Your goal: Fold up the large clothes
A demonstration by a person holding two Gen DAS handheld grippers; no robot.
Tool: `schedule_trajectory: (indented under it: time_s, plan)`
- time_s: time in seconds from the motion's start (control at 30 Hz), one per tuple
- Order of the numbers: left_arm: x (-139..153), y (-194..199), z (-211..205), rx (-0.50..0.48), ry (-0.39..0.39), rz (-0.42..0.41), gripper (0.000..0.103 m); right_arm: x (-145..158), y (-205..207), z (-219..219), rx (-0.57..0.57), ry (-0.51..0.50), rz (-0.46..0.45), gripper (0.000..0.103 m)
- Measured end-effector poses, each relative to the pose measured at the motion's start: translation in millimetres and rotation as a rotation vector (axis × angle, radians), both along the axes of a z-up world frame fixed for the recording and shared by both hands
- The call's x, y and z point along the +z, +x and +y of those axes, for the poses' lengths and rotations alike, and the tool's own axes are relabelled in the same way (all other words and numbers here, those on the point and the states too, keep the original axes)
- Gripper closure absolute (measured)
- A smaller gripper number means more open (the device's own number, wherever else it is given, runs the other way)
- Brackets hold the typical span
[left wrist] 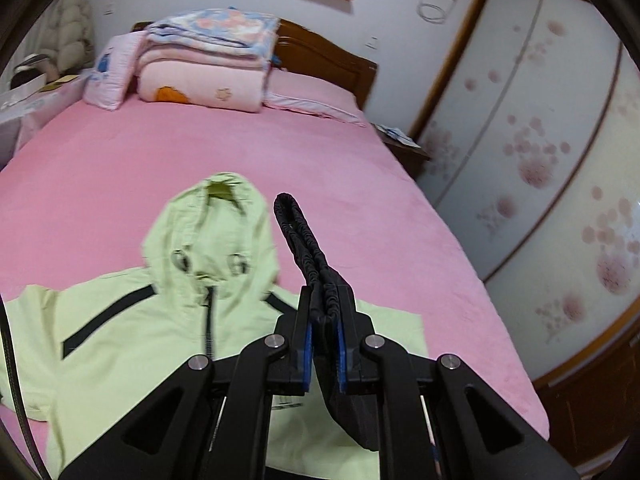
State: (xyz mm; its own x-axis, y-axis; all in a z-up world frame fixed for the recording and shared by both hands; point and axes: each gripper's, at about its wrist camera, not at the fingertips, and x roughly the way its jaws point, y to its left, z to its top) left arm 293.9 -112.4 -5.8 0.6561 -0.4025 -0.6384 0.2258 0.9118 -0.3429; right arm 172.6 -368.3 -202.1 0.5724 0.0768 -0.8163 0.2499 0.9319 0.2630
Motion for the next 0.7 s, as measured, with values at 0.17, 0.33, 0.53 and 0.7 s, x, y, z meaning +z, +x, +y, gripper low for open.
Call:
schedule_trajectory:
  time_s: [0.17,0.33,0.53,0.7]
  plan:
    - [-24,7,45,0.080,0.021,0.038,0.096,2,26,9,-0.011,-0.097,0.003,0.058]
    - [-74,16,94,0.185,0.028,0.125,0.096,1,32,10,-0.015,-0.172,0.031,0.080]
    - [-169,14,142,0.279,0.085,0.288,0.095,-10,21,4,-0.022,-0.184,0.067,0.084]
    - [-234,3,151,0.305,0.129,0.411,0.094,-11,19,0,-0.051,-0.175,0.071,0.088]
